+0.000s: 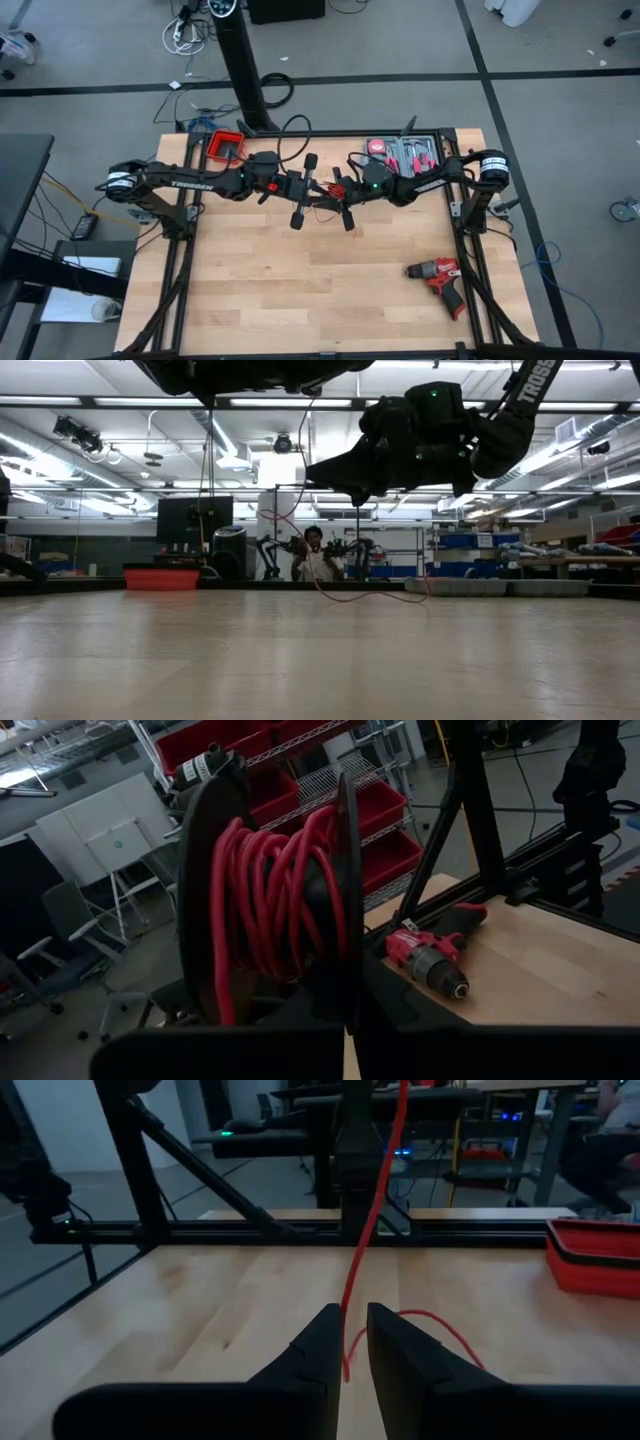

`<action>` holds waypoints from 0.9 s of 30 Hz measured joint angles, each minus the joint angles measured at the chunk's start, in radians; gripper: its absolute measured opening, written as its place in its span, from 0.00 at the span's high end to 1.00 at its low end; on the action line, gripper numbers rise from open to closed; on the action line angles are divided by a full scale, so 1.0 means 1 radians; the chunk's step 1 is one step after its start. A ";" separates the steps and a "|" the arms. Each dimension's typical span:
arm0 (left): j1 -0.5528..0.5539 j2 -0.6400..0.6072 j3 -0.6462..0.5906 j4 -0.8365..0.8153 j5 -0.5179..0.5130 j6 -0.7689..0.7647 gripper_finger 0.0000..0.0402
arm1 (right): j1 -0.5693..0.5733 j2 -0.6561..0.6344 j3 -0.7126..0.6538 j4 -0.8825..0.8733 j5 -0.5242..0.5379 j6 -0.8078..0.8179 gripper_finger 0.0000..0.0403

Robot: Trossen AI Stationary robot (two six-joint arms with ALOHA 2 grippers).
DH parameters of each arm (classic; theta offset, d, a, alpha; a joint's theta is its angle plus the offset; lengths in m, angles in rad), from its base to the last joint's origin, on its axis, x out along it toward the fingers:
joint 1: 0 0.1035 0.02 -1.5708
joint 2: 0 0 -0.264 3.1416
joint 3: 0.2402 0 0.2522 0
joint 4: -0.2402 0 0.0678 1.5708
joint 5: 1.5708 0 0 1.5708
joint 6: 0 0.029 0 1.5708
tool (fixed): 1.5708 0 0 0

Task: Coil cords
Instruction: Coil the red wire onto the black spool

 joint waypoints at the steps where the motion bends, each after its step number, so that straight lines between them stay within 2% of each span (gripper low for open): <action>1: 0.000 0.000 0.000 0.000 -0.002 0.000 0.99 | 0.000 0.000 0.000 0.000 0.001 -0.001 0.87; 7: 0.000 0.000 0.000 0.017 -0.013 0.000 0.99 | 0.011 0.000 0.000 0.035 0.070 -0.018 0.87; 18: 0.000 0.000 0.000 0.038 -0.017 0.000 0.99 | 0.044 0.000 0.036 0.039 0.133 -0.070 0.89; 27: 0.000 0.000 0.000 0.041 -0.016 0.000 0.99 | 0.043 0.000 0.047 -0.048 0.133 -0.075 0.99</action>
